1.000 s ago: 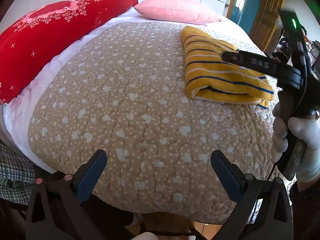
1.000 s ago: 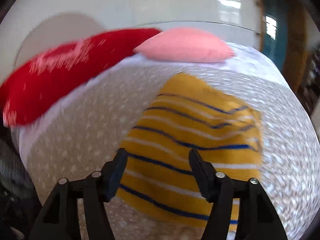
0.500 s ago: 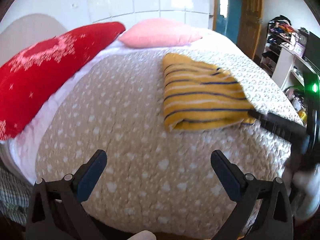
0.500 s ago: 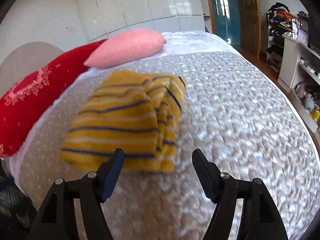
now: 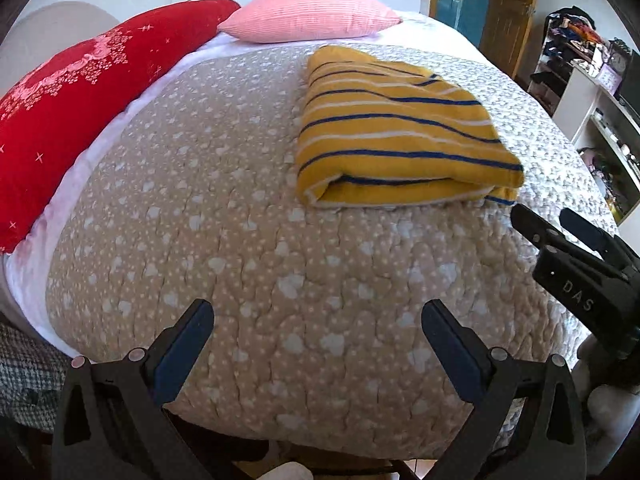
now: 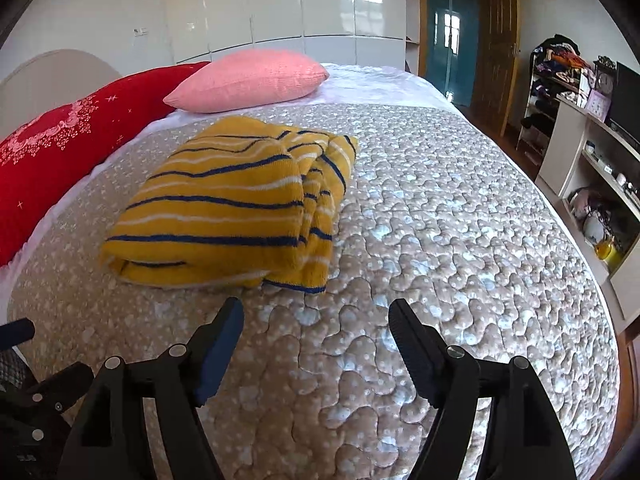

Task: Fold small clothes

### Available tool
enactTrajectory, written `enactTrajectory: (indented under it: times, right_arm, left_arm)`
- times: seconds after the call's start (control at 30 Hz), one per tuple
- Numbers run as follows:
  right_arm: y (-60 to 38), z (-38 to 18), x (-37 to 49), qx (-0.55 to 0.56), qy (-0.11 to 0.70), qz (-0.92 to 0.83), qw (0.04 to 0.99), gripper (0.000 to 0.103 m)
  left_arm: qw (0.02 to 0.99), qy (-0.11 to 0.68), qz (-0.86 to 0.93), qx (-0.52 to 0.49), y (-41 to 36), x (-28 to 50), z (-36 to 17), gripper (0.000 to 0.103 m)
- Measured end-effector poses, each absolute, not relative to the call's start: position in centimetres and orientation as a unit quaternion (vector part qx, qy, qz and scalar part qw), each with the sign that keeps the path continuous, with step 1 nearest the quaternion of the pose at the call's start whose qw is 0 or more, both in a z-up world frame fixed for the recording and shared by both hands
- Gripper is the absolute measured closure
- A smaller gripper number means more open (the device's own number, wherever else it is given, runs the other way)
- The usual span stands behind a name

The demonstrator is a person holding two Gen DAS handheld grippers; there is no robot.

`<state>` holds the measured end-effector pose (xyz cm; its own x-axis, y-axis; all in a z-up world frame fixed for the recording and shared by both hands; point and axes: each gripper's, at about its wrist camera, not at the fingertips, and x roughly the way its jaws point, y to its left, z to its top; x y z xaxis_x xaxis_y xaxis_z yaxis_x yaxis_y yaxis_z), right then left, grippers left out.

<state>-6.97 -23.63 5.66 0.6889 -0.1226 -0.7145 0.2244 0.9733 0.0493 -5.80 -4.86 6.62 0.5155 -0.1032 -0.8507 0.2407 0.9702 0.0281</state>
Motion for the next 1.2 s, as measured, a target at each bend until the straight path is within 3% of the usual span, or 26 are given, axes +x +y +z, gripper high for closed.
enactTrajectory:
  times: [1.2]
  right_arm:
    - [-21.7,5.6,-7.2,0.045,0.388,-0.086,0.917,0.021]
  left_arm:
    - [0.855,0.506,-0.092,0.061,-4.3,-5.4,5.2,0.0]
